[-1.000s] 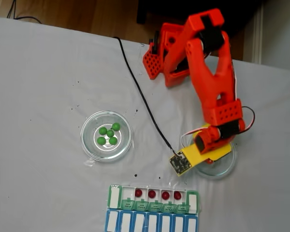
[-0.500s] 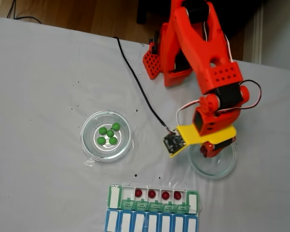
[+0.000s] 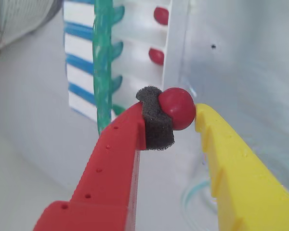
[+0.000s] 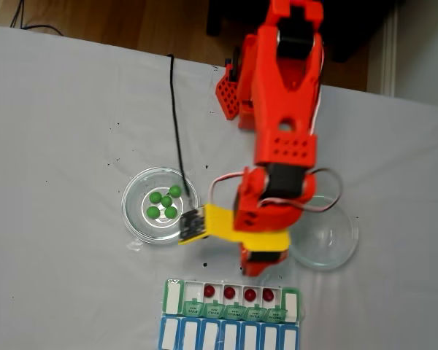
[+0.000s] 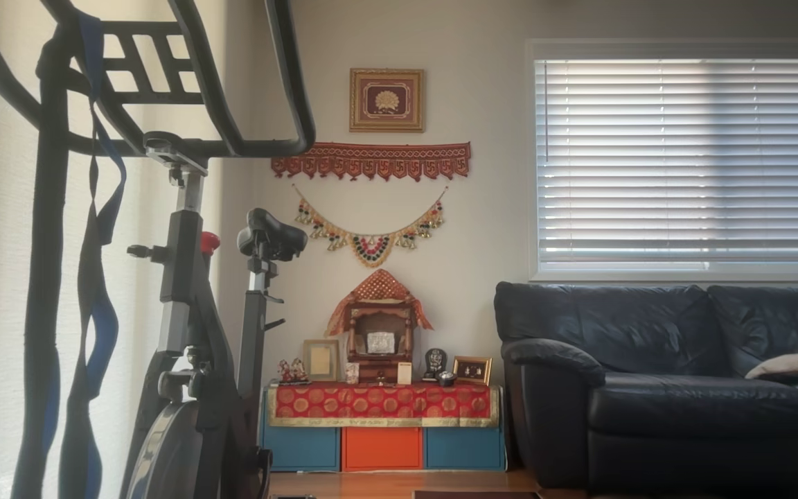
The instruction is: Sort medicines into box.
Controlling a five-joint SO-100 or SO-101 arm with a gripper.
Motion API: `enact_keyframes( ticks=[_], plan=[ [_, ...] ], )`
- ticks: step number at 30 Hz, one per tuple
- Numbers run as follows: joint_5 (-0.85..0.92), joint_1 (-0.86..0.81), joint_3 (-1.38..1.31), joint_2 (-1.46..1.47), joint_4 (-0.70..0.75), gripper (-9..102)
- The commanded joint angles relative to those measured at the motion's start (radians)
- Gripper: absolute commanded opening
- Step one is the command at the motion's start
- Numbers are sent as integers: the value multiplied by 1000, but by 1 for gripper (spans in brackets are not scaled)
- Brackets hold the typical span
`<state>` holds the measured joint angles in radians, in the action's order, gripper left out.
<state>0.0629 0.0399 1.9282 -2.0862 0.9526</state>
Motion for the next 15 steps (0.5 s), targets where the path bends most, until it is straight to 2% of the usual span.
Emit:
enact_keyframes(
  ticks=[1, 8, 15],
  plan=[
    [12, -64, -127, 54, -60, 1],
    [20, -150, -258, 250, -118, 1],
    [21, -179, -377, 373, -112, 1]
  ],
)
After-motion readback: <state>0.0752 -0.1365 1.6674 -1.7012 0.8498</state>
